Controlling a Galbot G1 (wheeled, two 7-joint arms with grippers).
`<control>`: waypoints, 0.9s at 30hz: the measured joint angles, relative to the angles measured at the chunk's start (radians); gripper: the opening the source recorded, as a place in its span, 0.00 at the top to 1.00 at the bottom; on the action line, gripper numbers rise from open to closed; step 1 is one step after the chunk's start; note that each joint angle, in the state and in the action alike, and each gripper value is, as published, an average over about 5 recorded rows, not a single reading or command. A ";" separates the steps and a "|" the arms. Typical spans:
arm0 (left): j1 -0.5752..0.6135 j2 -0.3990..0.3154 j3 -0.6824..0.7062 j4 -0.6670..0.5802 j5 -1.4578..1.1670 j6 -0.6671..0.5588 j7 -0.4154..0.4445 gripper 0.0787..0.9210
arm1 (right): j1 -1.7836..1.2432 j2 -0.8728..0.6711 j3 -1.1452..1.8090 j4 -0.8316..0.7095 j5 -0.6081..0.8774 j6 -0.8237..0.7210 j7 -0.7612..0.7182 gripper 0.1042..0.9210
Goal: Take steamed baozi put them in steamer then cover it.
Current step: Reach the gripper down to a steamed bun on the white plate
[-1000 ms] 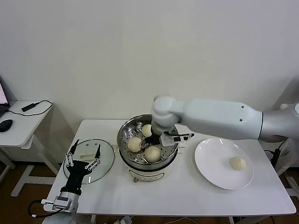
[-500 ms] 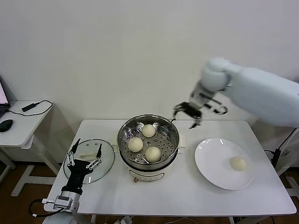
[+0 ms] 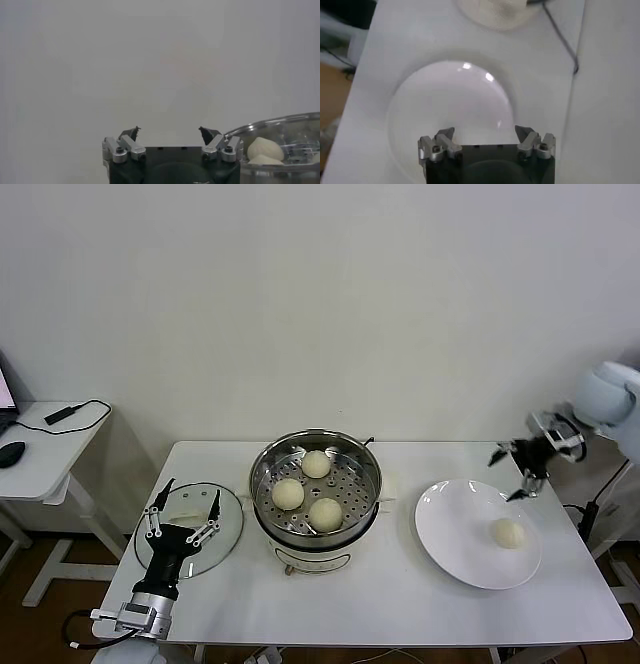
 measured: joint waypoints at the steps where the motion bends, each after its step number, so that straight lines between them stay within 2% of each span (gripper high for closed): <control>1: 0.001 0.000 -0.001 0.000 0.000 0.000 0.000 0.12 | -0.021 -0.004 0.010 -0.008 -0.002 -0.003 0.007 0.12; 27: 0.018 -0.003 -0.009 0.012 0.004 -0.008 -0.002 0.12 | -0.337 0.092 0.203 -0.231 -0.101 0.002 0.102 0.12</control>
